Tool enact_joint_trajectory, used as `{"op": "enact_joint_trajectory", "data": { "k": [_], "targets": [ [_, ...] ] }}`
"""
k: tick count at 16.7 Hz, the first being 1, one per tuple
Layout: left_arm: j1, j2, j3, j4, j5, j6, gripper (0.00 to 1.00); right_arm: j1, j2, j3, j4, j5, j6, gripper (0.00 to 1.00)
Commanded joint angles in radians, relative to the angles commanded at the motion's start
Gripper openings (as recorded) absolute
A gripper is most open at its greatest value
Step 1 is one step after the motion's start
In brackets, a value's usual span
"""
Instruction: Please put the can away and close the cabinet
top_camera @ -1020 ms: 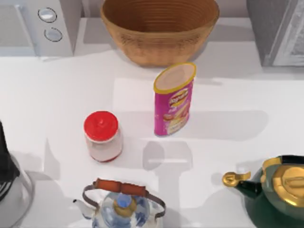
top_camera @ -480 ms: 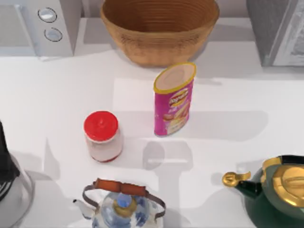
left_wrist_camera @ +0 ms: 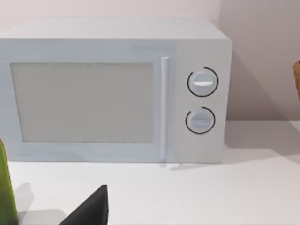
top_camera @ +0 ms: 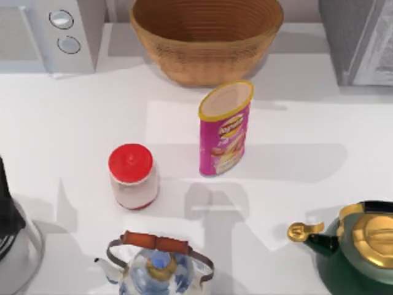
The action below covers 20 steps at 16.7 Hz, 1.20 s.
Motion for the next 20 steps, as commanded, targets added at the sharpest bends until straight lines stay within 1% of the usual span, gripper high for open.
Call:
{"op": "enact_joint_trajectory", "data": {
  "k": [4,9,12,13,15,17,20],
  "targets": [
    [0.000,0.000,0.000,0.000,0.000,0.000,1.00,0.321,-0.004,0.002,-0.016,0.322,-0.008,1.00],
    [0.000,0.000,0.000,0.000,0.000,0.000,1.00,0.774,-0.037,-0.005,-0.020,0.735,-0.009,1.00],
    [0.000,0.000,0.000,0.000,0.000,0.000,1.00,0.982,-0.062,-0.018,-0.019,0.933,-0.006,1.00],
    [0.000,0.000,0.000,0.000,0.000,0.000,1.00,1.030,-0.069,-0.024,-0.018,0.979,-0.005,1.00],
    [0.000,0.000,0.000,0.000,0.000,0.000,1.00,1.094,-0.081,-0.034,-0.018,1.040,-0.002,1.00],
    [0.000,0.000,0.000,0.000,0.000,0.000,1.00,1.116,-0.084,-0.038,-0.018,1.061,-0.002,1.00],
    [0.000,0.000,0.000,0.000,0.000,0.000,1.00,1.116,-0.084,-0.038,-0.018,1.061,-0.002,1.00]
  ]
}}
